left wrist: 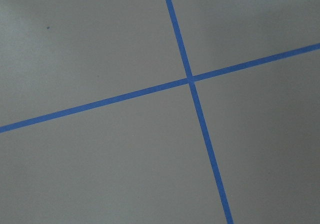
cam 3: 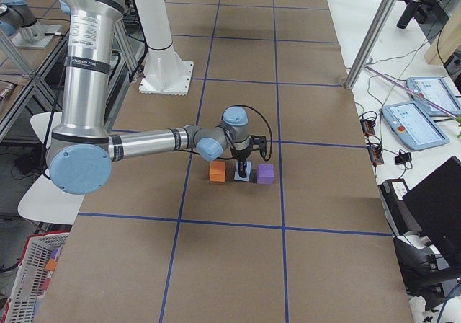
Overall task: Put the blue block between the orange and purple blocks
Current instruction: 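Lower the cube into the gap between purple and orange cubes, open gripper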
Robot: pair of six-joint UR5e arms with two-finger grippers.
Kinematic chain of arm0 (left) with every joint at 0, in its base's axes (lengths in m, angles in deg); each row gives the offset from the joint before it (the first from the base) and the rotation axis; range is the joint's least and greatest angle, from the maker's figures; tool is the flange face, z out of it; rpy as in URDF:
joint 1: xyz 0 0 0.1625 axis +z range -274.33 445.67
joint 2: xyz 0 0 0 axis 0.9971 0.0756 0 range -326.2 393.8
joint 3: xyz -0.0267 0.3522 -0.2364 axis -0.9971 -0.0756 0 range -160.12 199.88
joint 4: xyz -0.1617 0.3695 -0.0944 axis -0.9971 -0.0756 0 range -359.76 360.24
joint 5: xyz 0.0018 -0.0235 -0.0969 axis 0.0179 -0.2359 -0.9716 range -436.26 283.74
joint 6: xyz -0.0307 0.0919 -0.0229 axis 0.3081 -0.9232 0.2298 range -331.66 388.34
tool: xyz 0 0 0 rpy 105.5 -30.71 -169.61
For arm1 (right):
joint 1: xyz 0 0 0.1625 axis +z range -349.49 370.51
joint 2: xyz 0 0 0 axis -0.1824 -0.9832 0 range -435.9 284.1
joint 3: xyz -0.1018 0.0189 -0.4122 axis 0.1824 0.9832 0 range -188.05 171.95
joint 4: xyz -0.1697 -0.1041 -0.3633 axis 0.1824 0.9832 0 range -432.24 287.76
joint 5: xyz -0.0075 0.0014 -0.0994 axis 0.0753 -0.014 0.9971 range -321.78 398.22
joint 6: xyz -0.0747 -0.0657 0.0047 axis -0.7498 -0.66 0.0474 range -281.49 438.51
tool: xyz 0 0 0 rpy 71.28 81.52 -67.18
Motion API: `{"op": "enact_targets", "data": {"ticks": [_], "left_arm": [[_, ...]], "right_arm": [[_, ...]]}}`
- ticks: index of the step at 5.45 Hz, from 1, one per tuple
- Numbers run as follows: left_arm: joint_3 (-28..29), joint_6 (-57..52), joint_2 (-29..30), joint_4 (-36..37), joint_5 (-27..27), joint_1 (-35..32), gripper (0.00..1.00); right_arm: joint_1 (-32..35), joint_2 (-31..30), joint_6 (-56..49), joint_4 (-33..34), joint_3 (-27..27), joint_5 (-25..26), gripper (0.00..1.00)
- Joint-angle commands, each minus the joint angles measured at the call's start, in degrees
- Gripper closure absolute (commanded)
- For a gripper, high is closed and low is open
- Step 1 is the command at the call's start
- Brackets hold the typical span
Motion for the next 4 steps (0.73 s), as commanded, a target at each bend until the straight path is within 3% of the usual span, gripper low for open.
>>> {"op": "enact_targets", "data": {"ticks": [1, 3, 4], "left_arm": [[-0.08, 0.01, 0.02, -0.11, 0.00, 0.00, 0.00], [-0.08, 0.01, 0.02, -0.11, 0.00, 0.00, 0.00], [-0.08, 0.01, 0.02, -0.11, 0.00, 0.00, 0.00]], "right_arm": [[0.00, -0.04, -1.39, 0.00, -0.14, 0.16, 0.00], [0.09, 0.22, -2.10, 0.17, -1.44, -0.89, 0.00], [4.70, 0.83, -6.27, 3.39, -2.41, -4.21, 0.00]]}}
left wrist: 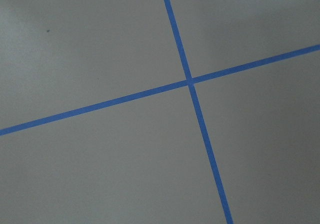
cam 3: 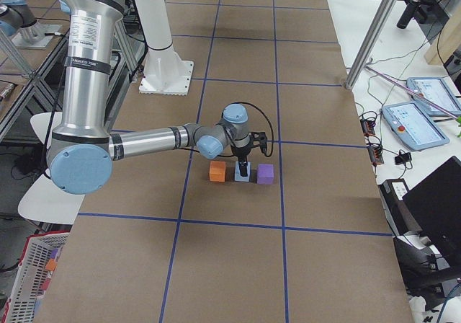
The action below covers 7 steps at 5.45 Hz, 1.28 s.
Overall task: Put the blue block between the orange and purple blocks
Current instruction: 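Lower the cube into the gap between purple and orange cubes, open gripper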
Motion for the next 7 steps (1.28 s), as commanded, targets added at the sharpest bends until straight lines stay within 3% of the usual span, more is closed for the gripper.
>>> {"op": "enact_targets", "data": {"ticks": [1, 2, 4, 5, 6, 7], "left_arm": [[0.00, -0.09, 0.00, 0.00, -0.09, 0.00, 0.00], [0.00, -0.09, -0.09, 0.00, 0.00, 0.00, 0.00], [0.00, -0.18, -0.18, 0.09, -0.09, 0.00, 0.00], [0.08, -0.35, -0.18, 0.09, 0.00, 0.00, 0.00], [0.00, -0.61, -0.44, 0.00, -0.17, 0.00, 0.00], [0.95, -0.62, -0.53, 0.17, -0.18, 0.00, 0.00]], "right_arm": [[10.96, 2.52, -12.02, 8.82, -1.50, -7.53, 0.00], [18.96, 6.20, -24.99, 19.42, -1.59, -10.45, 0.00], [29.44, 6.42, -45.88, 32.73, -1.50, -13.97, 0.00], [33.50, 2.76, -53.44, 35.67, -0.81, -18.61, 0.00], [36.58, 0.02, -54.47, 36.04, -1.76, -18.48, 0.00], [36.70, -3.66, -61.09, 34.92, -1.60, -13.09, 0.00]]}}
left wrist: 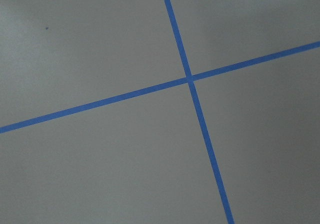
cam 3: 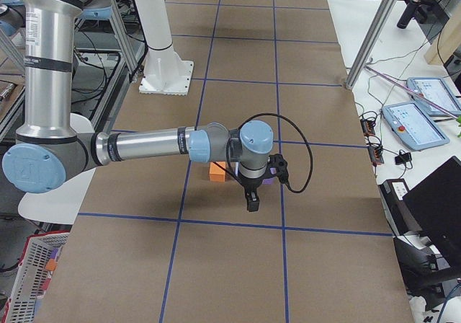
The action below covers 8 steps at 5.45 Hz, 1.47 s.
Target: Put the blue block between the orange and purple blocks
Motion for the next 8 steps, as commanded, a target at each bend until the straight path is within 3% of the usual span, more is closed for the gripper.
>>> {"op": "enact_targets", "data": {"ticks": [1, 3, 8], "left_arm": [[1.84, -0.06, -0.21, 0.01, 0.23, -0.09, 0.00], [1.94, -0.06, -0.20, 0.19, 0.76, 0.00, 0.00], [1.32, -0.15, -0.99, -0.42, 0.58, 0.00, 0.00]], "right_arm": [[3.28, -2.35, -8.16, -0.41, -0.13, 3.41, 0.00], [3.48, -2.25, -7.32, -0.32, 0.83, -2.09, 0.00], [3.21, -2.08, -7.84, -0.41, 1.98, -2.21, 0.00]]}}
